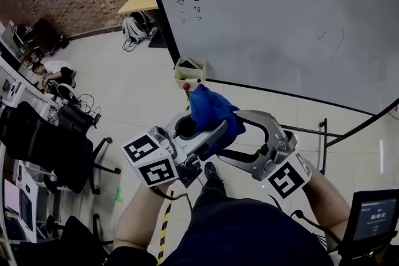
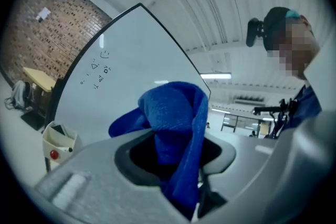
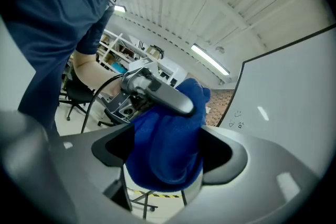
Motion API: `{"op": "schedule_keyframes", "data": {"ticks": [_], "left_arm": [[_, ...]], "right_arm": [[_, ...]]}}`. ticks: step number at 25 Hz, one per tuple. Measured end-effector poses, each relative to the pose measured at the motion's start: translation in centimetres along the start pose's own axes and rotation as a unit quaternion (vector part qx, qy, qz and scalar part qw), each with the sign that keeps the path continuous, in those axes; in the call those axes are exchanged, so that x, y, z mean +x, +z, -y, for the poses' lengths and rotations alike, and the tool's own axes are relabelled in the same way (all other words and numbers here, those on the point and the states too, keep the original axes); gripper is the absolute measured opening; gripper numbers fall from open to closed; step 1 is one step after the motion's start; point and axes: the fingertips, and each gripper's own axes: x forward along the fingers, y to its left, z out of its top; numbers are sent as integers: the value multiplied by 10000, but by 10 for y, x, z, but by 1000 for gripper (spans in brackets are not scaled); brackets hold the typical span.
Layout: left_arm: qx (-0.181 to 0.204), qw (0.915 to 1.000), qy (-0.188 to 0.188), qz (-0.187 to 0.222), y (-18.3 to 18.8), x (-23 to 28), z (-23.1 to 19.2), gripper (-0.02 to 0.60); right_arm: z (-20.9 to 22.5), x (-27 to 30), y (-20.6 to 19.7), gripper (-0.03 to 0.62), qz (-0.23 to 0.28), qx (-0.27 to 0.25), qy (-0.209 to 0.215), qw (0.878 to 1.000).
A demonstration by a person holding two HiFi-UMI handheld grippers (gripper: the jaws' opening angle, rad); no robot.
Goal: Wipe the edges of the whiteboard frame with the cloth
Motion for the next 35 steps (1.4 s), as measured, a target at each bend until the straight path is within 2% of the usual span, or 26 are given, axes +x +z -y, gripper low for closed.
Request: {"op": "schedule_keyframes", "data": {"ticks": [3,6,8,10,12,13,15,16,17,18,20,23,24,26,29,31,33,35], "left_arm": [[-560,9977,-361,91,19,11,-31,172],[-1284,9886,-771,131,17,29,-50,173],[-1499,9840,-959,94,19,37,-63,179],[-1492,9827,-1091,87,38,33,-74,187],[-1543,9802,-1232,119,55,25,-78,204],[-1671,9770,-1305,219,57,24,-78,228],[-2096,9658,-1337,737,58,27,-87,264],[-2271,9600,-1214,1101,62,26,-96,265],[-2338,9566,-956,1451,66,22,-108,265],[-2272,9566,-570,1734,70,14,-121,265],[-1820,9622,392,1986,72,-5,-145,264],[-857,9659,1664,1787,74,-32,-177,244],[-533,9642,1983,1679,76,-40,-188,231],[47,9569,2489,1494,80,-54,-210,213],[670,9466,2902,1236,85,-68,-235,207],[967,9445,2933,1122,94,-71,-241,206],[1164,9469,2785,1104,107,-68,-243,206],[1231,9533,2518,1122,119,-61,-242,202]], "right_arm": [[32,34,-8,393,1,-152,-283,9995],[60,44,-23,393,164,-144,-709,9972],[76,58,-28,393,259,-185,-809,9962],[92,79,-17,377,339,-253,-780,9961],[106,88,-7,237,548,220,-699,9958],[113,85,-8,204,761,736,-666,9921],[136,76,-16,158,1371,1810,-668,9716],[150,75,-20,151,1604,2116,-715,9615],[164,78,-23,146,1691,2214,-800,9571],[175,82,-27,146,1641,2133,-902,9589],[190,95,-27,146,1360,1624,-1005,9721],[197,127,-23,147,709,329,-838,9934],[199,142,-23,147,450,-206,-788,9957],[203,174,-23,149,10,-1229,-779,9894],[214,214,-17,152,-402,-2212,-1008,9692],[226,231,-4,152,-553,-2627,-1233,9554],[243,240,16,152,-635,-2922,-1448,9432],[262,240,42,152,-677,-3215,-1671,9296]]}}
